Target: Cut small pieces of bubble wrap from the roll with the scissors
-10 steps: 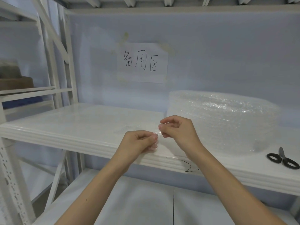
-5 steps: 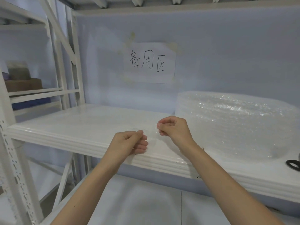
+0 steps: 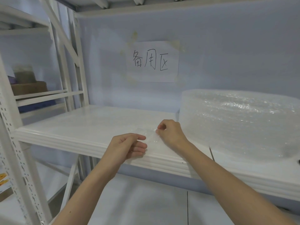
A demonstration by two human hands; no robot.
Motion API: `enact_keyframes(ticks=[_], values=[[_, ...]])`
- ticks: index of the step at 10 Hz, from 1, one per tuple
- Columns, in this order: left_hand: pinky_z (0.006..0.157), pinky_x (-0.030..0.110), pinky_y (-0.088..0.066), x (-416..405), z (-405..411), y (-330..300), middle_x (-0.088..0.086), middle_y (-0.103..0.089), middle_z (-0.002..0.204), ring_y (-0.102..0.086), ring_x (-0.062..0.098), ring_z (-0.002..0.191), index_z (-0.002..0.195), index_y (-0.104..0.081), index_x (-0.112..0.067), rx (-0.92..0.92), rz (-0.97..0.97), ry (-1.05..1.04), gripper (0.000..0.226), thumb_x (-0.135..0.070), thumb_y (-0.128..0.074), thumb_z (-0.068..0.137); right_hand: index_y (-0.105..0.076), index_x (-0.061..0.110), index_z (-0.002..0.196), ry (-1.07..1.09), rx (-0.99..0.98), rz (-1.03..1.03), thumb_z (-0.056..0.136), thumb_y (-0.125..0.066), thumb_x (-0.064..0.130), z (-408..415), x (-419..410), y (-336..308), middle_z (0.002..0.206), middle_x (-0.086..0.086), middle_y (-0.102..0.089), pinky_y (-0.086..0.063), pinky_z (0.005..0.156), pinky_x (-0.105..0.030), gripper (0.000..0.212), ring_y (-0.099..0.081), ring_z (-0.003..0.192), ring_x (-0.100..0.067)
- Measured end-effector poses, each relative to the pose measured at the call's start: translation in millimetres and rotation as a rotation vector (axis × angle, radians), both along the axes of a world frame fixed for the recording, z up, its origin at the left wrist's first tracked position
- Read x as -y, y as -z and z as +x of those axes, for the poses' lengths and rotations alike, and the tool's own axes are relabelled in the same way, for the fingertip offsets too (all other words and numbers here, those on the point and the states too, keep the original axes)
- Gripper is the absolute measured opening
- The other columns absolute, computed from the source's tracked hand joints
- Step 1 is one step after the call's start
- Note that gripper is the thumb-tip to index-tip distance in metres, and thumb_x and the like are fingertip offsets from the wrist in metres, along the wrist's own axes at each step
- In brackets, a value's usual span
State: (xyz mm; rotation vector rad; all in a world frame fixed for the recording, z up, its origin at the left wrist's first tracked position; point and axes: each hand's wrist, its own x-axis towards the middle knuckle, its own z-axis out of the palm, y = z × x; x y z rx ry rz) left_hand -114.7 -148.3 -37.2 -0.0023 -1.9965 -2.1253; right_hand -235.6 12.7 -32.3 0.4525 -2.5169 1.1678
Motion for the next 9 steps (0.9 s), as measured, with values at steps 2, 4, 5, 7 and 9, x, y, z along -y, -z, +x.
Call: enact_keyframes(ticks=[2,4,5,7,9], values=[[0.068,0.028,-0.06,-6.5,3.5,-2.4,0.014,-0.075,0.076,-0.071,0.023,0.068,0.094,-0.074,-0.002,-0.002,0.016,0.012,0.029,-0.012,-0.047,0.098,-0.068,0.007,0.093,-0.007,-0.156,-0.065,0.095,-0.048,0.013,13.3,-7.7,-7.9,0.095,-0.003,-0.069,-0.046,0.075,-0.026,0.022,-0.061,0.087,-0.017],[0.063,0.025,-0.059,-28.4,8.1,-9.8,0.014,-0.075,0.076,-0.07,0.021,0.066,0.096,-0.074,-0.005,-0.034,0.033,0.044,0.031,-0.012,-0.044,0.099,-0.07,0.013,0.099,-0.009,-0.192,-0.116,0.096,-0.048,0.017,65.1,-38.2,-27.2,0.098,0.006,-0.067,-0.043,0.069,-0.01,0.023,-0.061,0.081,-0.01],[0.065,0.025,-0.058,-50.7,10.1,-11.1,0.014,-0.075,0.077,-0.07,0.022,0.069,0.099,-0.074,-0.007,-0.045,0.018,0.095,0.029,-0.013,-0.046,0.099,-0.07,0.015,0.093,0.005,-0.218,-0.142,0.093,-0.052,0.018,108.4,-68.6,-30.5,0.09,0.007,-0.069,-0.048,0.064,-0.019,0.018,-0.061,0.073,-0.01],[0.068,0.026,-0.058,-108.9,8.3,-12.9,0.011,-0.075,0.077,-0.07,0.019,0.068,0.098,-0.074,-0.009,-0.075,0.029,0.183,0.028,-0.013,-0.046,0.099,-0.069,0.018,0.074,0.251,-0.26,-0.207,0.089,-0.057,0.02,160.9,-167.9,-31.2,0.064,0.001,-0.07,-0.049,0.063,-0.031,0.019,-0.061,0.059,-0.012],[0.075,0.026,-0.057,-158.5,6.6,-18.9,0.008,-0.078,0.088,-0.073,0.016,0.078,0.099,-0.075,-0.014,-0.126,-0.026,0.225,0.026,-0.014,-0.049,0.098,-0.067,0.025,0.072,0.569,-0.26,-0.284,0.085,-0.051,0.029,176.6,-265.6,-28.8,0.068,0.006,-0.071,-0.056,0.07,-0.045,0.021,-0.068,0.072,-0.018]])
